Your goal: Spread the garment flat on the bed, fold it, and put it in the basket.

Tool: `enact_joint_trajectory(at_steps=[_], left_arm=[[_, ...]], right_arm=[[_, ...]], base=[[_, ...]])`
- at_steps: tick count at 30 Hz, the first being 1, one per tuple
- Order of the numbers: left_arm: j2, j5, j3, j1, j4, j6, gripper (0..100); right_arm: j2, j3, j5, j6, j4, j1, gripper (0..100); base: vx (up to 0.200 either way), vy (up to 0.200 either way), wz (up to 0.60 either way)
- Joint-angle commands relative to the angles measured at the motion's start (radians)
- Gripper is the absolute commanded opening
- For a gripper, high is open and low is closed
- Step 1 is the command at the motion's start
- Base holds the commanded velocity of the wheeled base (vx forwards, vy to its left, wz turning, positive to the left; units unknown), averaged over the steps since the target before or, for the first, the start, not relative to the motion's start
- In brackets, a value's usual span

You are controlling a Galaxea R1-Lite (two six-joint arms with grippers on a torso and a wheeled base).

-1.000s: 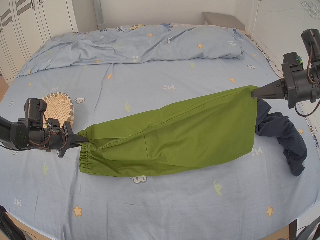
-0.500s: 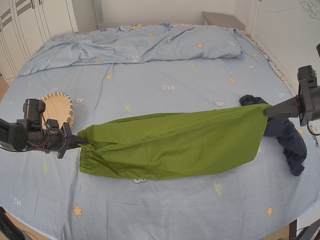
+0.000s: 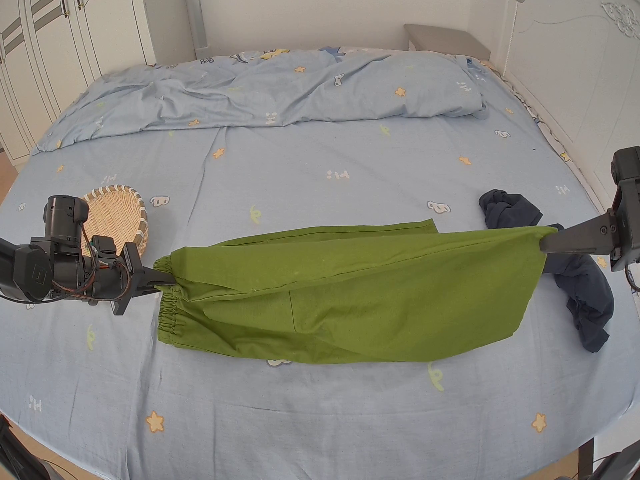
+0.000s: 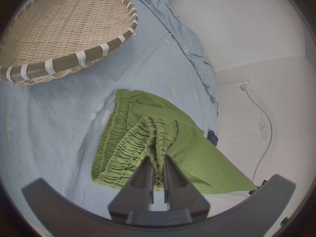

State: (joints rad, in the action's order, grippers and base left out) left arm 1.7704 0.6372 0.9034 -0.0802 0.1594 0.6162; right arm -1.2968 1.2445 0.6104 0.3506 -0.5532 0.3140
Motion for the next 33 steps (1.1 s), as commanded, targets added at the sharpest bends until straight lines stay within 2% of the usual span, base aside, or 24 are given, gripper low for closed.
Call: enact_joint_trajectory(at_steps=[1,14,20,33], left_arm=[[-0.008,-0.001,0.0,-0.007,0.0,0.0,0],[-0.003,-0.001,0.002,-0.003,0.005,0.0,0],[0.003,-0.001,0.011,-0.009,0.009,0.0,0],[0.011,-0.005,0.023,-0.012,0.009,0.005,0]], right_arm=[[-0.001,0.0,0.0,0.011,0.029,-0.006,0],[-0.139,-0.01,0.006,0.011,0.101,-0.07,0],[-0.228,0.003,0.012,0.014,0.208,-0.119,0],[-0.499,0.22,0.022,0.011,0.24,-0.158,0]], base=[[0.0,0.0,0.0],[0.0,0.0,0.0],[0.0,0.0,0.0],[0.0,0.0,0.0]])
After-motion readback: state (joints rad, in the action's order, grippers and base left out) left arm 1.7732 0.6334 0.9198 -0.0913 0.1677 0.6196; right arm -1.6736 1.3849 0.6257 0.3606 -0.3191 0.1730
